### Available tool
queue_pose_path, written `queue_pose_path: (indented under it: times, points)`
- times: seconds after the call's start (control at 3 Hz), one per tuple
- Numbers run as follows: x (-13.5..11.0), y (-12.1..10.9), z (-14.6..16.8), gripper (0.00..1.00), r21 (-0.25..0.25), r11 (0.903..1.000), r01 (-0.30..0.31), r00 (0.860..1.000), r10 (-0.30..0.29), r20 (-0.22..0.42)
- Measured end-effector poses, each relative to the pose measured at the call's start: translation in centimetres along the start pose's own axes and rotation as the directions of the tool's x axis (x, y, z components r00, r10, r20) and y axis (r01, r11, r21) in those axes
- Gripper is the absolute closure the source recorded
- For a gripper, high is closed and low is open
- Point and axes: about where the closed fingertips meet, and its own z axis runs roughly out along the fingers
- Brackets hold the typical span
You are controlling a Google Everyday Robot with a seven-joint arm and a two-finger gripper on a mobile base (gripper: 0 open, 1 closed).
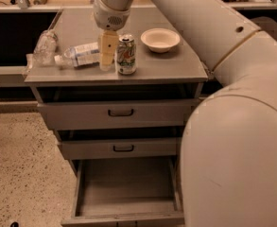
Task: Place blue plastic bottle into bottom drawer
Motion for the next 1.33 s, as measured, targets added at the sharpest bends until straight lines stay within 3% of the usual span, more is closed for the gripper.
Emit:
queue_pose_path:
  times: [0.33, 1.33]
  points:
    - [0.2, -0.4, 3.3, 0.0, -0.047, 0.9989, -0.005, 0.999, 0.006, 0.031]
    - [0.5, -2.1, 8.4, 0.0, -0.126, 0.991, 0.045, 0.999, -0.046, 0.002]
